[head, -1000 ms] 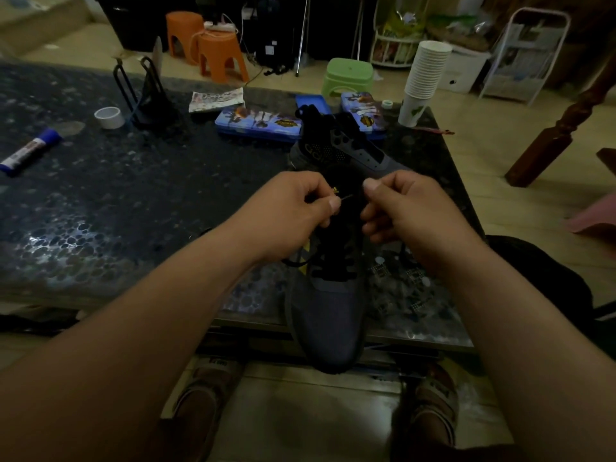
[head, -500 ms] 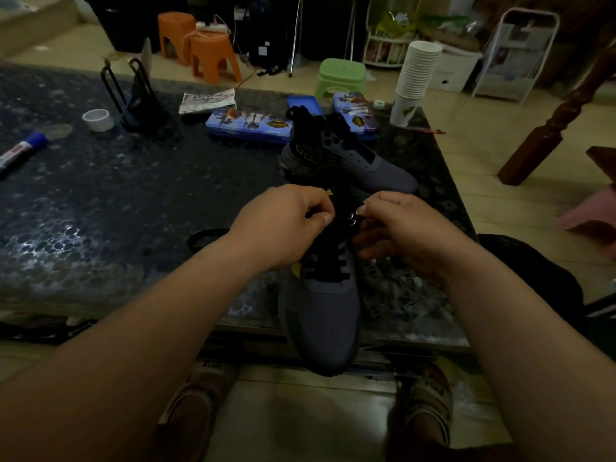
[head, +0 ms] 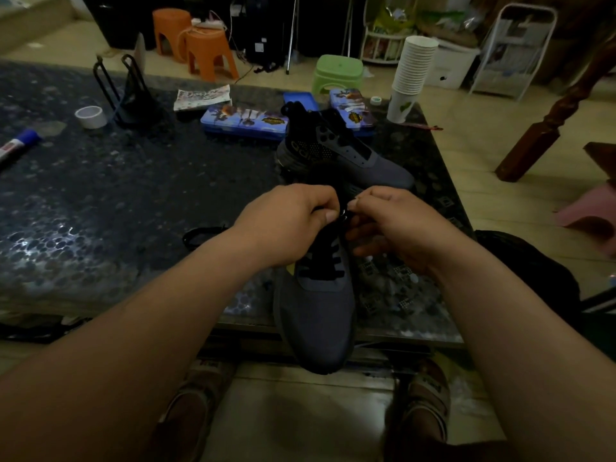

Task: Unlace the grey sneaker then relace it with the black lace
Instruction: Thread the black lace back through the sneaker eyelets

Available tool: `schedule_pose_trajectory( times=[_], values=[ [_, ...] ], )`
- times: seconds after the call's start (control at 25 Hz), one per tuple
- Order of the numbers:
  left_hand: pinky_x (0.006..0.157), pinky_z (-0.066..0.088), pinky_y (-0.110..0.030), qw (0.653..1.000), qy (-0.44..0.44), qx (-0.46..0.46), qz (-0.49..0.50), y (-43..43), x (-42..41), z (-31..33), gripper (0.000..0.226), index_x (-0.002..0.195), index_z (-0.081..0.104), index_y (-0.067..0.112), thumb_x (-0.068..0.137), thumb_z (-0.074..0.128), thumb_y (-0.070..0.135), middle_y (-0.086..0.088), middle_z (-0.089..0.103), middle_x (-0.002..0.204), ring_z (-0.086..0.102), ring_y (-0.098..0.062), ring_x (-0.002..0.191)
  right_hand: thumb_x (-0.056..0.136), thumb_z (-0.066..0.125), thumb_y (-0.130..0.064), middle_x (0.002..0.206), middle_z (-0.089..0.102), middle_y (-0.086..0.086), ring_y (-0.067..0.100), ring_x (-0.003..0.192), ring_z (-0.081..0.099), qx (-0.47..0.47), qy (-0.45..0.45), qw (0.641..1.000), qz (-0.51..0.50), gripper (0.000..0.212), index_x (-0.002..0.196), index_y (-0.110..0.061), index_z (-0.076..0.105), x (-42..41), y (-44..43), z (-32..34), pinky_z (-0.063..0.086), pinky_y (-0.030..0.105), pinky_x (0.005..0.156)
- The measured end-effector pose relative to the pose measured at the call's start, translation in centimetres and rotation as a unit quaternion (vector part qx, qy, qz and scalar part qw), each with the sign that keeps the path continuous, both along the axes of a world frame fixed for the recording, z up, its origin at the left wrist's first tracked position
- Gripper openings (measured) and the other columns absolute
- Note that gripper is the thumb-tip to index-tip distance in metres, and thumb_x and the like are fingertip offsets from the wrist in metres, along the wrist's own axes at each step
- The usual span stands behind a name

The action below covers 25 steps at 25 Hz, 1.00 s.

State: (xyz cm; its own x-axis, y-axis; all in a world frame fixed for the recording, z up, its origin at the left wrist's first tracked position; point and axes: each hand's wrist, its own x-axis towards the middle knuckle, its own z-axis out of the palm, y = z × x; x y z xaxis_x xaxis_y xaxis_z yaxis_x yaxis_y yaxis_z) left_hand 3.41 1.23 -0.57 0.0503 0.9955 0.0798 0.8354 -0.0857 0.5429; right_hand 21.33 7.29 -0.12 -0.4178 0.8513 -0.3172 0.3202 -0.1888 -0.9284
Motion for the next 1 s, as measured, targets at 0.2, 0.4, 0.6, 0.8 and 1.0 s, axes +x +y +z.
schedule_pose_trajectory(
  times=[0.2,0.4,0.6,0.8,1.0],
  values=[
    [0.069,0.052,-0.037,1.000,-0.021,-0.011,-0.005,0.2,-0.1,-0.2,0.013,0.092,0.062,0.035,0.104,0.057,0.033,0.010,0.063,0.085,0.058,-0.010,0.080,0.104,0.059,-0.026,0.091,0.065,0.011,0.026,0.087,0.068,0.007,-0.006,1.000,0.010,0.022,0.107,-0.005,0.066,0.0,-0.1,-0.1,0.061,0.038,0.069],
    [0.069,0.053,-0.036,0.999,-0.030,-0.007,0.024,0.4,-0.1,-0.5,0.013,0.090,0.066,0.035,0.102,0.061,0.035,0.013,0.063,0.081,0.060,-0.006,0.078,0.102,0.062,-0.014,0.094,0.069,0.014,0.022,0.084,0.068,0.032,0.001,0.998,0.044,0.013,0.104,-0.002,0.066,0.9,-0.3,-0.7,0.061,0.034,0.074],
    [0.062,0.046,-0.029,0.998,-0.056,-0.018,0.022,0.3,-0.2,-0.5,0.015,0.088,0.066,0.038,0.102,0.062,0.033,0.016,0.062,0.073,0.058,-0.001,0.065,0.099,0.067,-0.011,0.082,0.068,0.009,0.018,0.072,0.064,0.102,-0.010,0.995,0.021,0.010,0.090,-0.006,0.065,0.7,-1.2,-1.1,0.053,0.027,0.060],
    [0.063,0.056,-0.032,0.993,-0.102,-0.060,0.001,-0.2,-0.9,0.4,0.005,0.098,0.067,0.036,0.101,0.066,0.033,0.005,0.066,0.067,0.066,-0.008,0.063,0.102,0.040,-0.010,0.077,0.069,0.006,0.024,0.081,0.073,-0.105,0.326,0.919,-0.197,0.021,0.089,-0.008,0.056,1.9,0.3,0.1,0.062,0.035,0.074],
    [0.073,0.058,-0.039,0.942,-0.313,0.016,0.117,-0.5,-2.0,0.9,0.009,0.100,0.068,0.024,0.104,0.060,0.027,0.002,0.071,0.080,0.065,-0.011,0.070,0.107,0.045,-0.016,0.061,0.035,-0.005,0.006,0.048,0.031,-0.099,0.343,0.887,-0.293,0.025,0.082,-0.015,0.049,5.0,2.5,1.2,0.026,0.018,0.041]
  ],
)
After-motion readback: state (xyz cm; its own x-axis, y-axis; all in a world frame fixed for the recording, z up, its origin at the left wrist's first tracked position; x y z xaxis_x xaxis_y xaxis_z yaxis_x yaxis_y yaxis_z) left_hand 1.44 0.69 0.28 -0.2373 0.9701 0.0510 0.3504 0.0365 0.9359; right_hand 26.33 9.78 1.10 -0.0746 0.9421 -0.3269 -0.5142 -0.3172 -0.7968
